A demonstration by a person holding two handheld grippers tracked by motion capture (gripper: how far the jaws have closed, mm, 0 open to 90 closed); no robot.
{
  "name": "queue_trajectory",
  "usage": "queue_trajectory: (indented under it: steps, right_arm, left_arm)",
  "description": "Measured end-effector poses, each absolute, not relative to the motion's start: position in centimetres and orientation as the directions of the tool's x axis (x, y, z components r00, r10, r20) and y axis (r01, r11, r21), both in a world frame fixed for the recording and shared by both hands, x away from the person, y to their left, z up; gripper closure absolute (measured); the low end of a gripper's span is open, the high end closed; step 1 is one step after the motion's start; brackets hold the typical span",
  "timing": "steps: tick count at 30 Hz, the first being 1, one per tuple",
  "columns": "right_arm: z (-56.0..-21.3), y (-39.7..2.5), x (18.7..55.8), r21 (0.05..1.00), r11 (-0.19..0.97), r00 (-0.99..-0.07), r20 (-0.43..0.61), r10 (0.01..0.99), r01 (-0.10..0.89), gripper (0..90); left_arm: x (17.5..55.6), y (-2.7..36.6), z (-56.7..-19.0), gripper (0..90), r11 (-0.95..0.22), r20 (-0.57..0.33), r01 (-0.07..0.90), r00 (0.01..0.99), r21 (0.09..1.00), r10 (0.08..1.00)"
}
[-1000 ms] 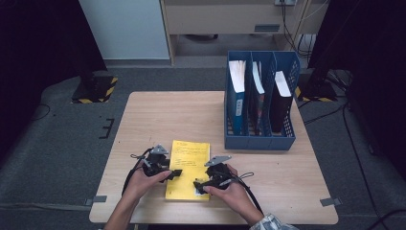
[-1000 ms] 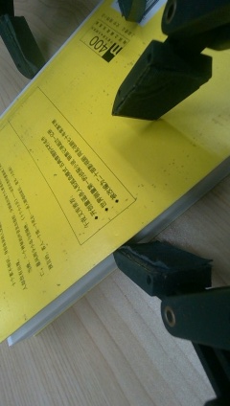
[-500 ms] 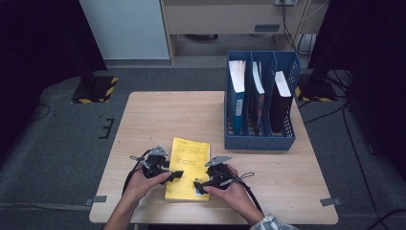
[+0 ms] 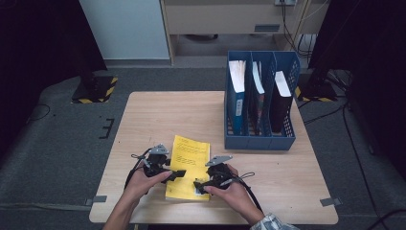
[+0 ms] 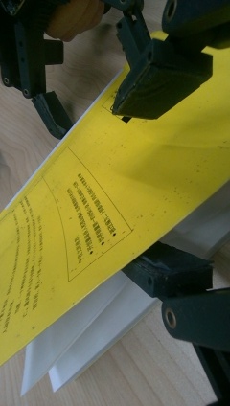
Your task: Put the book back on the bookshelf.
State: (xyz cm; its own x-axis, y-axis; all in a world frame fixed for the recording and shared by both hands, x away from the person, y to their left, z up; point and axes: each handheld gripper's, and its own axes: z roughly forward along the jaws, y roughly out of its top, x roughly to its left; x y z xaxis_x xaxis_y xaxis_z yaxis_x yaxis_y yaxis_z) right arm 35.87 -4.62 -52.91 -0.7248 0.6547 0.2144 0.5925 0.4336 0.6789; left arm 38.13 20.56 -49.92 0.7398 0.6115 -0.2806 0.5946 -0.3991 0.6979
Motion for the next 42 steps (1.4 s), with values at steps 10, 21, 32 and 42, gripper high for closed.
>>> queue_trajectory:
  steps: [10, 21, 32, 42]
  right_arm:
    - [-52.9, -4.6, 35.9, 0.682, 0.435, -0.728, 0.211, 0.653, 0.588, 9.2]
    - [-53.0, -4.7, 35.9, 0.683, 0.436, -0.73, 0.21, 0.651, 0.586, 9.1]
    - [-53.0, -4.7, 35.9, 0.687, 0.435, -0.734, 0.213, 0.645, 0.582, 8.9]
    - [-53.0, -4.8, 35.9, 0.686, 0.439, -0.737, 0.214, 0.641, 0.58, 8.8]
  left_arm:
    - [38.1, 21.0, -49.8, 30.8, -0.395, -0.27, 0.592, 0.736, 0.702, 0.621]
    - [38.2, 20.6, -49.9, 35.3, -0.417, -0.259, 0.586, 0.745, 0.695, 0.615]
    - [39.0, 19.3, -51.0, 36.3, -0.453, -0.291, 0.594, 0.764, 0.665, 0.576]
    - [39.6, 19.1, -51.2, 47.0, -0.453, -0.326, 0.61, 0.763, 0.65, 0.559]
